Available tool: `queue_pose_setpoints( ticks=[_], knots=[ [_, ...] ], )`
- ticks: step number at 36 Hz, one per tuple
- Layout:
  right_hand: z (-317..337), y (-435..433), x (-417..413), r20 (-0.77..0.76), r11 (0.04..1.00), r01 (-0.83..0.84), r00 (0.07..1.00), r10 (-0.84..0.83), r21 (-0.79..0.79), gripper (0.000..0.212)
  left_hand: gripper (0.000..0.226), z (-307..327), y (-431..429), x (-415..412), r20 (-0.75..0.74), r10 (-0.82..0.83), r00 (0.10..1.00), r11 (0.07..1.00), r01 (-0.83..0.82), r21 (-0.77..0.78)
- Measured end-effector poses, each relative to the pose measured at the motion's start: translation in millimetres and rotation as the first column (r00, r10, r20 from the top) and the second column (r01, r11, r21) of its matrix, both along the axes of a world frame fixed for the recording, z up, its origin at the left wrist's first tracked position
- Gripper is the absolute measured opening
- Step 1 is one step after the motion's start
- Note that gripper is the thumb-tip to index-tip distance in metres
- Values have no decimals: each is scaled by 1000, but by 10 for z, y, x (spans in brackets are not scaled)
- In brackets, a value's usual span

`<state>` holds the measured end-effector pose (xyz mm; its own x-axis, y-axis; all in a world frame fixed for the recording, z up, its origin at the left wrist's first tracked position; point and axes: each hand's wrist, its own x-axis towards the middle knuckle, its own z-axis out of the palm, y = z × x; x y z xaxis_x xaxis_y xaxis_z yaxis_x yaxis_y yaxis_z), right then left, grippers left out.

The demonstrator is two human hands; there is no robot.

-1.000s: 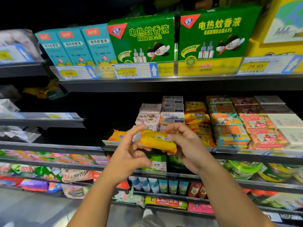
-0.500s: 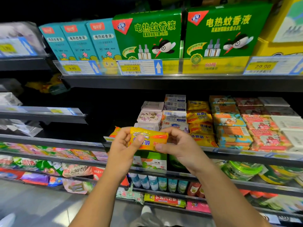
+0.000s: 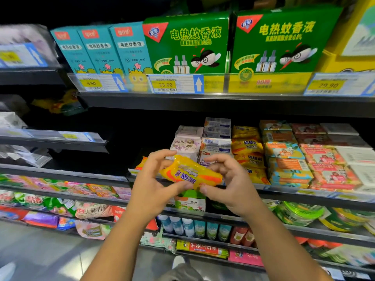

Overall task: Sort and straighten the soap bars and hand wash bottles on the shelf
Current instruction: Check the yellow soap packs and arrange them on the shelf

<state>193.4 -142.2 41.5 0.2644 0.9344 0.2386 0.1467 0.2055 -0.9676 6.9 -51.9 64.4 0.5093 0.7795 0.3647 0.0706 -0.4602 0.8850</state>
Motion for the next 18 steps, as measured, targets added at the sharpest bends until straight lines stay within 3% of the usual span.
queue_pose_setpoints(
  ticks=[6,12,18],
  knots=[
    [145,20,-66,-98,994,-10,995,21,112,64,71,-61,-81,63,-115,-49,992,999,48,-12],
    [177,29,-156,102,995,-83,992,76,64,62,67,-132,-80,96,-170,-69,983,998,69,-8],
    [193,9,67,85,994,-43,996,34,104,60,69,-154,1,17,-12,-5,1000,995,4,-96]
  ],
)
